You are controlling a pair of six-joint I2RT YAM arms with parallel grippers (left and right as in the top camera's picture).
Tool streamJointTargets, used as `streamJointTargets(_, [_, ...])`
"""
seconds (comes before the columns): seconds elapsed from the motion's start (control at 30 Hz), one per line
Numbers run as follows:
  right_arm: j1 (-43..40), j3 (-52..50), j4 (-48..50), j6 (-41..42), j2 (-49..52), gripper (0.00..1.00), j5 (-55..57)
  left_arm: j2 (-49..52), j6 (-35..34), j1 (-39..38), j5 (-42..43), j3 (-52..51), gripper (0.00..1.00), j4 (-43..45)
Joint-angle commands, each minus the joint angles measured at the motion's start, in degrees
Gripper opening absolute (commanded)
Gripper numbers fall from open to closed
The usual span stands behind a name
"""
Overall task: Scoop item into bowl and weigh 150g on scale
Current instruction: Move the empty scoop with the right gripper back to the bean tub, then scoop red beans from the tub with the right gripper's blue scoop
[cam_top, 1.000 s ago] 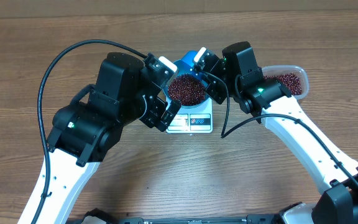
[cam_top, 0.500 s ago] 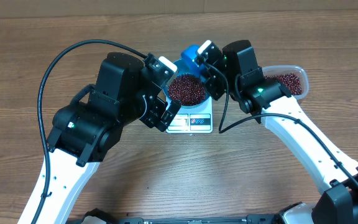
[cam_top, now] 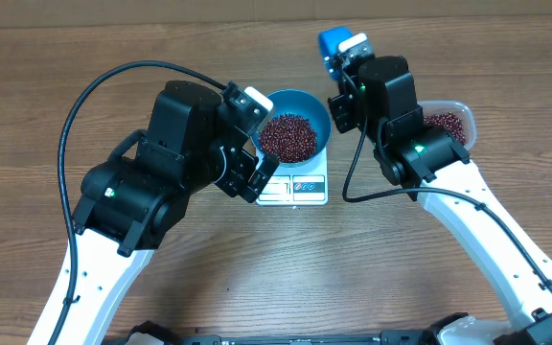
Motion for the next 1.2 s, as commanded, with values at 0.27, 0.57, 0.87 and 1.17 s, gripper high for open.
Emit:
streamJointTargets(0.27, [-5.0, 1.7, -4.3, 3.2, -0.4, 0.04, 20.0, -0.1, -0.8, 0.1, 1.0, 1.2, 1.0, 0.1])
streamJointTargets(0.57, [-14.3, 0.9, -8.9, 7.1, -0.3, 0.04, 13.5, -0.1, -0.8, 0.1, 1.0, 1.2, 1.0, 0.1])
streamJointTargets(0.87, [-19.9, -1.0, -10.3, 7.0, 0.8, 0.04, 4.4, -0.1, -0.8, 0.1, 1.0, 1.2, 0.99, 0.1])
streamJointTargets(1.17, [-20.2, -1.0, -15.8, 10.1, 4.9, 0.04, -1.3, -0.1, -0.8, 0.1, 1.0, 1.2, 0.99, 0.1])
